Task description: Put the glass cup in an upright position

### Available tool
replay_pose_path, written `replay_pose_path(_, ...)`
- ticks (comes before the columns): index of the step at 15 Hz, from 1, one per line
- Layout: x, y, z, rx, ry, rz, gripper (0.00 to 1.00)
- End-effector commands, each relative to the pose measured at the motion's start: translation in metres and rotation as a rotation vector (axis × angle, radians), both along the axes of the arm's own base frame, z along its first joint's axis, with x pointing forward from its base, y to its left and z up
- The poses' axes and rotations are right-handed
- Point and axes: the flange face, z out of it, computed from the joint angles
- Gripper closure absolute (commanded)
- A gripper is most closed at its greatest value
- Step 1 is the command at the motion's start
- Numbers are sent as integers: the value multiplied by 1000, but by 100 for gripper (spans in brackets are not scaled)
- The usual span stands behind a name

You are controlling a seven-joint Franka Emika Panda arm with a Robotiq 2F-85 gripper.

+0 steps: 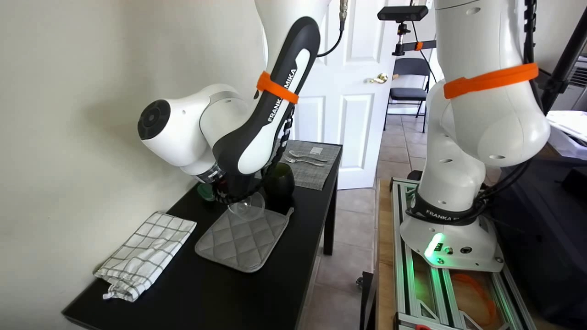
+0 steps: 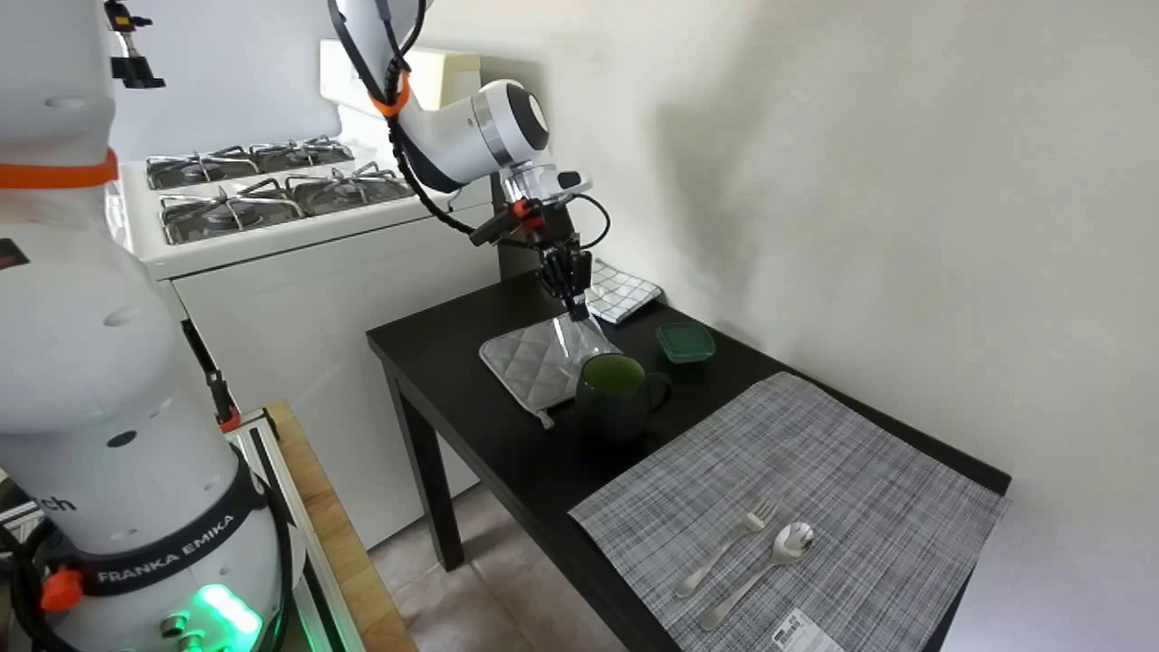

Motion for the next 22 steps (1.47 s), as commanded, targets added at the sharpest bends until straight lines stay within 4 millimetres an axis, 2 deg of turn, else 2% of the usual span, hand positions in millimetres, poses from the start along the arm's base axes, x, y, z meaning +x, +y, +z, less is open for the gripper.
replay_pose_path(1,-3,-2,4,-36,-12,-25,99)
replay_pose_path(5,-4,-5,12,-50,-13,-42,99)
replay_pose_path(8,-5,-3,27,-33,-33,-51,99)
replay_pose_path(14,-3,13,56,177,-113,-69,99)
replay_pose_path(17,-5,19,57,282,-120,-74,99)
replay_pose_path(22,-17,20,44,354,-88,-113,99)
